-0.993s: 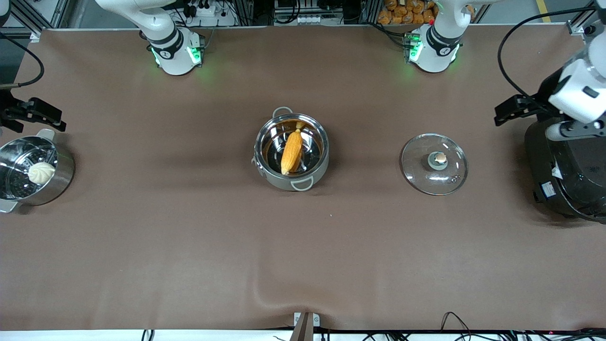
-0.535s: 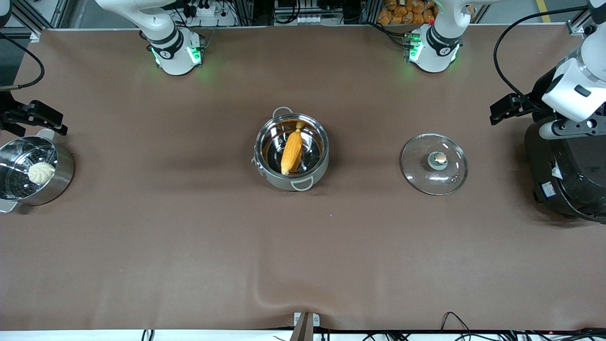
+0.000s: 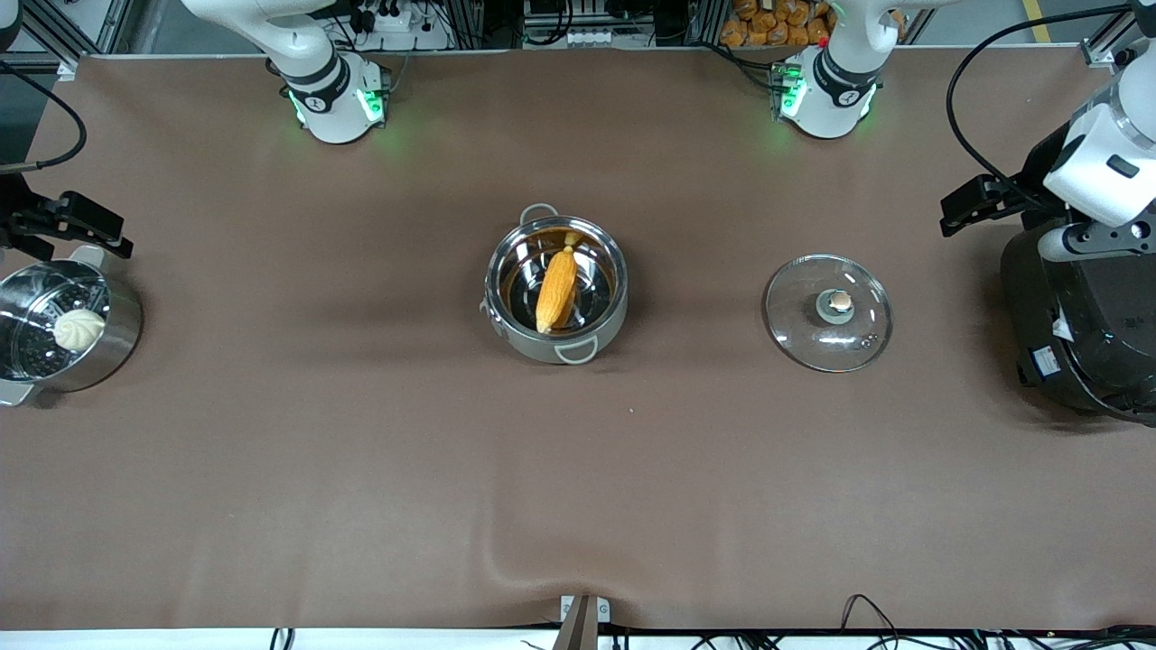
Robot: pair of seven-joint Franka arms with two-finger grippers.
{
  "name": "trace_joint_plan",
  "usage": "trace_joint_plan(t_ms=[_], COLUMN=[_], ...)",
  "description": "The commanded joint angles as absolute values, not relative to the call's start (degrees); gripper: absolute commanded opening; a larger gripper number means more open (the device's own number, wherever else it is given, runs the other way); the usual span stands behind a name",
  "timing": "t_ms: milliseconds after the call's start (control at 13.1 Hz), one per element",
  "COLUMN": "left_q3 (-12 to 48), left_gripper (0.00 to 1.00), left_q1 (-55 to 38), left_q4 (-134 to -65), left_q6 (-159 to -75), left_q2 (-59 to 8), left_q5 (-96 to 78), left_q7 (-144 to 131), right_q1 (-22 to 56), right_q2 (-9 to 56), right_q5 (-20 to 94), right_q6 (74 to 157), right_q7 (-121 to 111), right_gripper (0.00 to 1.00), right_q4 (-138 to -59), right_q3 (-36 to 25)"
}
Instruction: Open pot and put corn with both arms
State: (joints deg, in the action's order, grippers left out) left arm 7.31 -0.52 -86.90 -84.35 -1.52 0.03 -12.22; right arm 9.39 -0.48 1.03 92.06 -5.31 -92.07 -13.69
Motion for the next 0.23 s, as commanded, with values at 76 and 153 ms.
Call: trace_joint_plan(t_ms=[76, 153], left_q3=[7.1, 6.6], left_gripper=[1.00, 1.00], left_q1=[-0.2, -0.3], left_q4=[-87.0, -87.0], left_q6=[-84.4, -84.3], left_q2=[-0.5, -0.4], left_q5=[0.9, 0.9], left_q7=[-11.0, -11.0], right_q1=[9.6, 9.6], right_q2=[-1.4, -1.4], right_q5=[1.0, 0.9], right_q6=[92.5, 92.4], right_q7=[-4.4, -4.4], right_gripper=[1.00, 1.00], right_q4=[-92.8, -92.8], right_q3=[-13.4, -13.4])
